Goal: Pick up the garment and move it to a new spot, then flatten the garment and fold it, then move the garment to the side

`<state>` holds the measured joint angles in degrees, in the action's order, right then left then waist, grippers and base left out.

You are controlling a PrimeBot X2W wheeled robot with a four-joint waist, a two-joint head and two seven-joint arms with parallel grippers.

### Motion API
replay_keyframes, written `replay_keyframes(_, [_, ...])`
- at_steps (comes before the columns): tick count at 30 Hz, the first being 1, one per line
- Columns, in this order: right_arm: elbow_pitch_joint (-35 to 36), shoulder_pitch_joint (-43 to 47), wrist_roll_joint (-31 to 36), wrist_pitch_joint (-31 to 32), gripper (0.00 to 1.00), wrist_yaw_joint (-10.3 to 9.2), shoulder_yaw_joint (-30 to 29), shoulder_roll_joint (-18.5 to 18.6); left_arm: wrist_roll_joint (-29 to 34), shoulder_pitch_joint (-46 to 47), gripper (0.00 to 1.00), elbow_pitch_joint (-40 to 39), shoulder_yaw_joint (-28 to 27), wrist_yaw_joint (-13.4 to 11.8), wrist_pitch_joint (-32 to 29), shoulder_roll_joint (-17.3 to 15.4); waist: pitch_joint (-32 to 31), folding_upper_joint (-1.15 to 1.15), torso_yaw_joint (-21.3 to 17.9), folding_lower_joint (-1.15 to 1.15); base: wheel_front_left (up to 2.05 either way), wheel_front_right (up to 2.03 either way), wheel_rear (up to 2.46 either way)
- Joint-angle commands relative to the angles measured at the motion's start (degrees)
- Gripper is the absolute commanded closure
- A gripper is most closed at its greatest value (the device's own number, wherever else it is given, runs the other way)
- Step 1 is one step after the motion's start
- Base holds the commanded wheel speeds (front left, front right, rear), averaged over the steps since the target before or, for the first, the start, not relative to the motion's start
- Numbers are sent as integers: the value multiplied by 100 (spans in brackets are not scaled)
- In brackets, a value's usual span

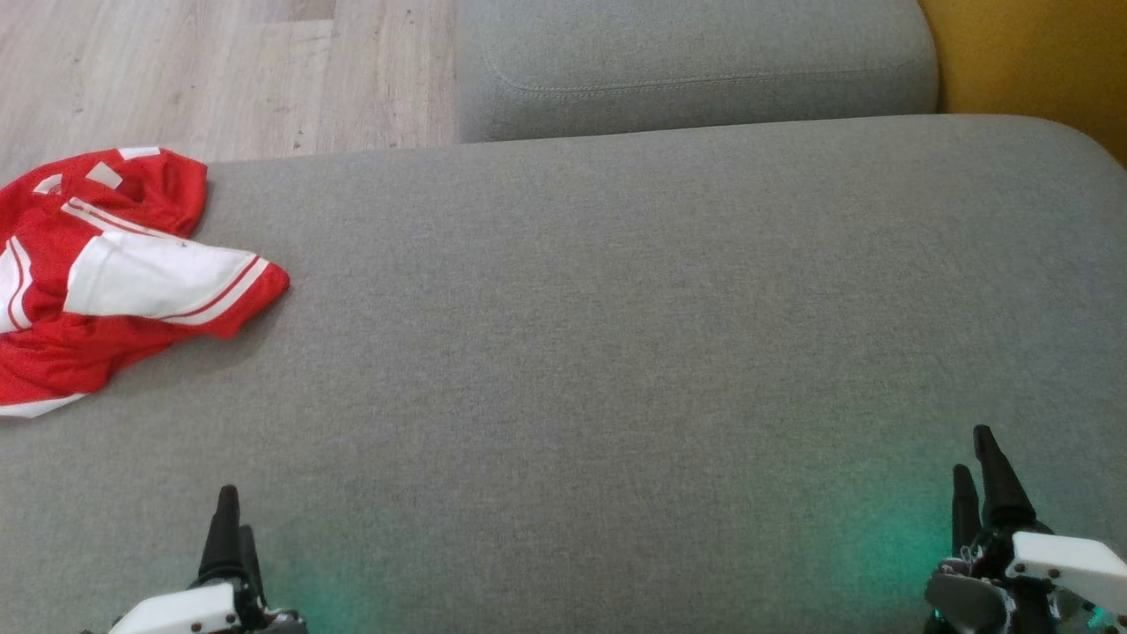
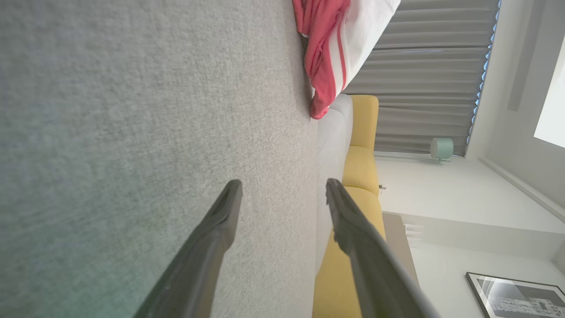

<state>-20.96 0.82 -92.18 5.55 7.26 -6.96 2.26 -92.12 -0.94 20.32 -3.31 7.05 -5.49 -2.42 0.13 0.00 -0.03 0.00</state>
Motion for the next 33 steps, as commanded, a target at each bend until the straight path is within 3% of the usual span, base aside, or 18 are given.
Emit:
replay_keyframes(1, [217, -215, 46, -51, 0, 2, 43, 17, 45, 235, 0, -206, 41, 3, 29, -17, -1, 0, -1, 0, 0, 0, 0])
replay_keyframes(13, [366, -212, 709, -253, 0, 4, 89, 21, 553, 197, 0, -496, 102, -60, 233, -20, -13, 0, -6, 0, 0, 0, 0])
replay_keyframes(33, [815, -133, 2713, -608, 0, 8, 445, 29, 2681, 124, 0, -1022, 471, -293, 591, -25, -14, 0, 4, 0, 0, 0, 0])
